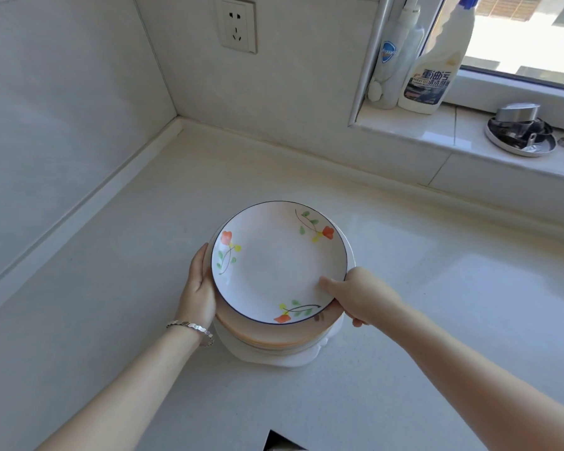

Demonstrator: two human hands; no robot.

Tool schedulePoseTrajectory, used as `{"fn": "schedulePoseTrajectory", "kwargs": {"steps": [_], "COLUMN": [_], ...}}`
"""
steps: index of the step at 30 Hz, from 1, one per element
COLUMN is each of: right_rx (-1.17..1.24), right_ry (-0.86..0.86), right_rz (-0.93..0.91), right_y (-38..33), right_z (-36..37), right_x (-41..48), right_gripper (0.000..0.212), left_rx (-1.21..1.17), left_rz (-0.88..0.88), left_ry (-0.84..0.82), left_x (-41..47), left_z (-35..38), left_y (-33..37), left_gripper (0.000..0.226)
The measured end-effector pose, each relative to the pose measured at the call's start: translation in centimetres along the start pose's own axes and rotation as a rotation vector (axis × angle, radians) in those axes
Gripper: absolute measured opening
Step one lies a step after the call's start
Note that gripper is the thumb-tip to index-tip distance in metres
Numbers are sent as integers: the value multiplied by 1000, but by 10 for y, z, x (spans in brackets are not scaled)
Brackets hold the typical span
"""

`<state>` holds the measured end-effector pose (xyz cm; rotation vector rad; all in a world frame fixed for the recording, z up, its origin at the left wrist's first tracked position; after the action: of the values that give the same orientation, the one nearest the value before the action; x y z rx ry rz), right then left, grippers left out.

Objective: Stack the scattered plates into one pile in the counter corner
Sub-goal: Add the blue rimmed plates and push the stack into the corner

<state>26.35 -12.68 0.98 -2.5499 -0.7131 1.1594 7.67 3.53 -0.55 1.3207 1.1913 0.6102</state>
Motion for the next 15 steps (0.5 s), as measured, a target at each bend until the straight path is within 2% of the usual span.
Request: {"fn": "schedulePoseTrajectory", "kwargs": {"steps": [3, 4, 6, 8, 15], "right_rx": [-247, -253, -91, 41, 41], "right_ry": [189, 267, 365, 390, 399], "right_rz": [6, -11, -70, -135, -216], "right_y": [-5, -7, -8, -11, -12], "right_z": [-22, -29, -36, -34, -31], "right_x": [1, 2, 8, 12, 16], "right_gripper": [45, 44, 35, 32, 30], "left_rx": [-1, -1, -5, -13, 5], "left_rz": [9, 15, 21, 25, -56], "left_ry": [-7, -6, -4, -5, 23], "left_x": [-2, -2, -2, -2, 2], "left_z": [2, 2, 2, 3, -4], "left_y": [3, 4, 4, 5, 6], "left_gripper": [42, 42, 43, 42, 36]}}
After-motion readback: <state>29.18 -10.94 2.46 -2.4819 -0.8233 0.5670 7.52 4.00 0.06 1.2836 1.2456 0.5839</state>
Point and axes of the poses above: each hand's wrist, its own x-axis towards the middle knuckle, its own z-axis out of the palm, y = z × x, the point moved 8 cm from there along x, towards the middle knuckle, and after that the axes turned 1 degree about -x, right-handed, at the moved point
